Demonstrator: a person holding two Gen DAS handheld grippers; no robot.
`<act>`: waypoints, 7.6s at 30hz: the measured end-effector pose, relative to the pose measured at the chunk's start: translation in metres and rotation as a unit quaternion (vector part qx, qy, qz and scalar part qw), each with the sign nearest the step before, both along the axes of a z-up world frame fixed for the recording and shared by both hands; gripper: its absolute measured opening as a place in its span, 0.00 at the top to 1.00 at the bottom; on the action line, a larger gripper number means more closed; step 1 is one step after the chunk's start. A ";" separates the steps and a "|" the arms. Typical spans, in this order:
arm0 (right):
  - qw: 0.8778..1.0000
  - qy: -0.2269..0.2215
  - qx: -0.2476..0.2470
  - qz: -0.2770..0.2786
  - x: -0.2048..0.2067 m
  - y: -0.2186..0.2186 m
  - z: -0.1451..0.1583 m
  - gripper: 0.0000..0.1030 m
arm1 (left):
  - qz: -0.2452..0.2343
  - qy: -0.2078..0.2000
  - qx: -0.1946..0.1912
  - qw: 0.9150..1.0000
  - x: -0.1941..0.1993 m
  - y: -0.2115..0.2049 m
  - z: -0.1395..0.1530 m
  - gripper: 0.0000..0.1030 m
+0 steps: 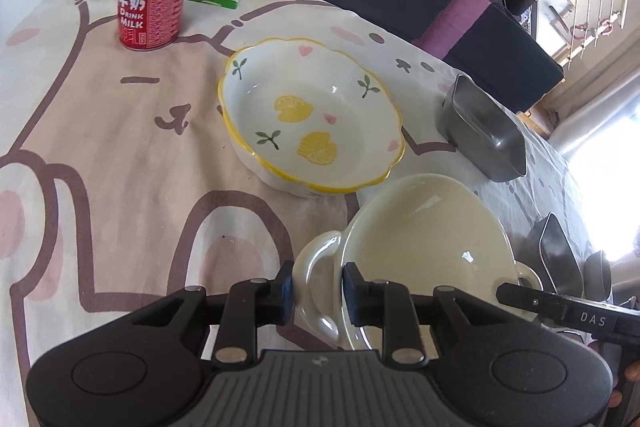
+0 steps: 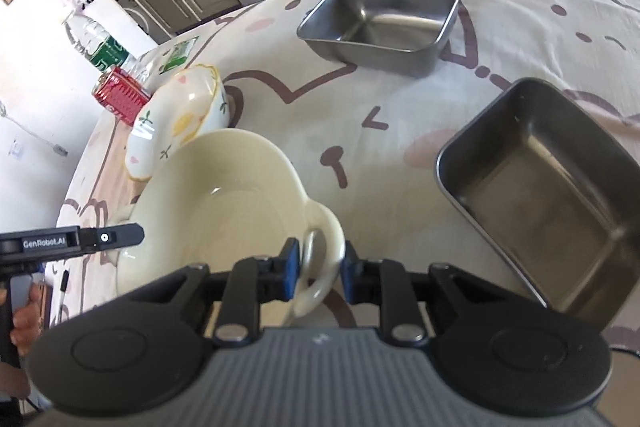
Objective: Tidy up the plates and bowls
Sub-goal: 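Lift the cream bowl off the table with both tools, then carry the cream bowl over the white plate and lower it with both tools, then lower the cream two-handled bowl onto the white plate with both tools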
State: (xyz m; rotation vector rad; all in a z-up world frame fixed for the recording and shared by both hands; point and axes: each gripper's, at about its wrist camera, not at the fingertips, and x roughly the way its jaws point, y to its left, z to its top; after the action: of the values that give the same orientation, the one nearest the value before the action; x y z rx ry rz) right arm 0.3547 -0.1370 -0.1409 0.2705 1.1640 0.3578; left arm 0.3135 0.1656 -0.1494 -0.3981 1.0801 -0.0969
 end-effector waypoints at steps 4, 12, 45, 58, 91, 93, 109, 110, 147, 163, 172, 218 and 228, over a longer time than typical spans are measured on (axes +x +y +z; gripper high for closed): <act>1.000 0.004 -0.018 0.009 0.001 0.005 0.002 0.75 | -0.008 -0.001 0.013 1.000 0.002 -0.004 0.000 0.70; 1.000 0.017 -0.020 0.008 0.002 0.005 0.003 0.75 | -0.023 -0.001 0.024 0.999 0.004 -0.007 0.001 0.71; 0.998 -0.019 -0.048 0.026 -0.006 0.007 0.013 0.73 | -0.025 -0.014 0.027 0.999 -0.002 -0.011 0.011 0.72; 0.997 -0.069 -0.028 0.000 -0.035 -0.008 0.057 0.74 | -0.005 -0.054 0.019 0.998 -0.037 -0.026 0.061 0.73; 0.982 -0.111 -0.045 -0.149 -0.157 -0.152 0.121 0.74 | -0.064 -0.088 -0.034 0.994 -0.103 -0.181 0.108 0.73; 0.981 -0.106 -0.049 -0.157 -0.162 -0.160 0.119 0.74 | -0.068 -0.082 -0.037 0.994 -0.104 -0.192 0.105 0.73; 0.981 -0.033 -0.079 -0.173 -0.171 -0.185 0.089 0.72 | -0.080 -0.007 -0.036 0.996 -0.099 -0.219 0.060 0.73; 0.981 -0.029 -0.081 -0.171 -0.169 -0.184 0.087 0.72 | -0.080 -0.003 -0.035 0.996 -0.098 -0.219 0.057 0.73; 0.983 0.047 -0.125 -0.125 -0.128 -0.163 0.041 0.70 | -0.089 0.063 -0.010 0.994 -0.070 -0.211 0.011 0.71; 0.982 0.057 -0.136 -0.117 -0.124 -0.161 0.035 0.69 | -0.100 0.067 0.006 0.993 -0.069 -0.216 0.009 0.70; 0.981 0.064 -0.142 -0.113 -0.122 -0.160 0.032 0.68 | -0.106 0.068 0.013 0.992 -0.069 -0.218 0.008 0.70; 0.981 0.078 -0.153 -0.088 -0.118 -0.159 0.022 0.64 | -0.144 0.064 0.042 0.987 -0.070 -0.225 0.007 0.69; 0.982 0.067 -0.159 -0.080 -0.121 -0.159 0.024 0.64 | -0.156 0.060 0.054 0.984 -0.073 -0.231 0.008 0.62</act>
State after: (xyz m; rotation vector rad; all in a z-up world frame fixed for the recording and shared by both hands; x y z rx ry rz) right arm 0.2335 -0.2956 -0.1166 0.1063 1.3024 0.0098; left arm 0.2408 -0.0653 -0.1414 -0.1349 1.2556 -0.2946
